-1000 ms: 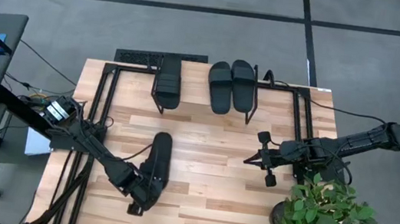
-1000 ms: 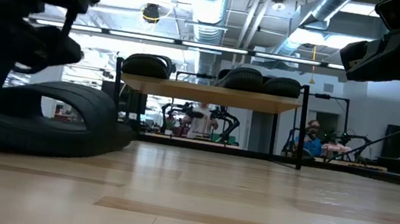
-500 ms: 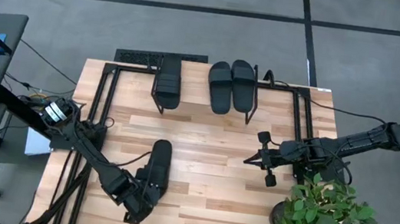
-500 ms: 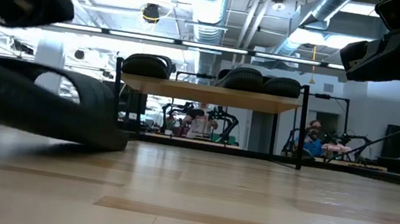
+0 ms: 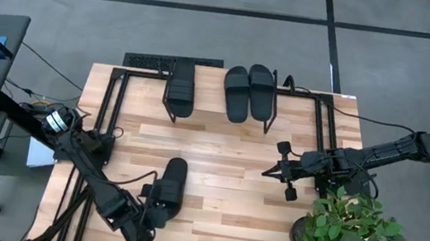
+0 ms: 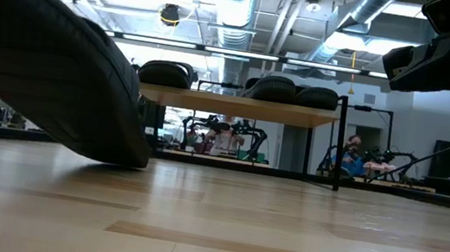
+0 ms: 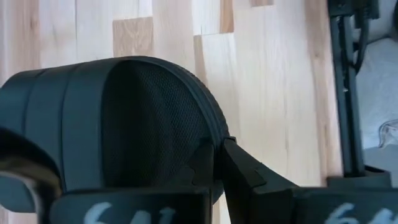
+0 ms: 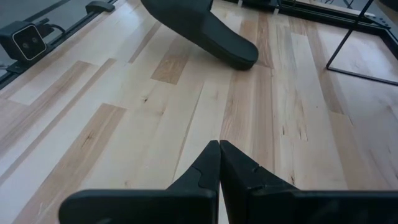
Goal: Pick and place slides into the shelf
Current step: Put the black slide on the shelf
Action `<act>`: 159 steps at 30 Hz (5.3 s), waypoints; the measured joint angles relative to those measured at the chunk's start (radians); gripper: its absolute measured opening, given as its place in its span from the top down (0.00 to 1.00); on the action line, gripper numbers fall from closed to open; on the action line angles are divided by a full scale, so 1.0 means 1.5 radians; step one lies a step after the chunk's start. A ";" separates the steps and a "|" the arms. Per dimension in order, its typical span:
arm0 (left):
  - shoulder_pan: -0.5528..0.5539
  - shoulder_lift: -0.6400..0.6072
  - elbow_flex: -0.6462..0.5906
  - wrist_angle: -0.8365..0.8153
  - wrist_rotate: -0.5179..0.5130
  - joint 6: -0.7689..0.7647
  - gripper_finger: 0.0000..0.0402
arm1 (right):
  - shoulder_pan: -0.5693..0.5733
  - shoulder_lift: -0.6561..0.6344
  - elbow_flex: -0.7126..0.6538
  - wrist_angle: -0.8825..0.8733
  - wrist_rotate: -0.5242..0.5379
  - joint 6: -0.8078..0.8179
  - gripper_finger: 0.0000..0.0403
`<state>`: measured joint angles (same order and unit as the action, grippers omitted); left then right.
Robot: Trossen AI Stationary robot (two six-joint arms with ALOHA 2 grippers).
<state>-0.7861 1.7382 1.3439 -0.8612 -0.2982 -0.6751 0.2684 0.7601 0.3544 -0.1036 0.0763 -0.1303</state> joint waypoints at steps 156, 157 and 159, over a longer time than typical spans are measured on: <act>0.625 -0.001 0.309 -0.155 -0.051 0.677 1.00 | 0.000 0.000 0.000 -0.006 0.000 -0.019 1.00; 0.628 -0.001 0.304 -0.149 -0.050 0.681 1.00 | 0.000 0.000 0.000 -0.006 0.000 -0.019 1.00; 0.636 -0.001 0.295 -0.147 -0.046 0.682 1.00 | 0.000 0.000 0.000 -0.006 0.000 -0.019 1.00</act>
<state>0.1685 1.7367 1.7864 -1.0824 -0.3671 0.3477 0.2684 0.7601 0.3542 -0.1132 0.0761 -0.1581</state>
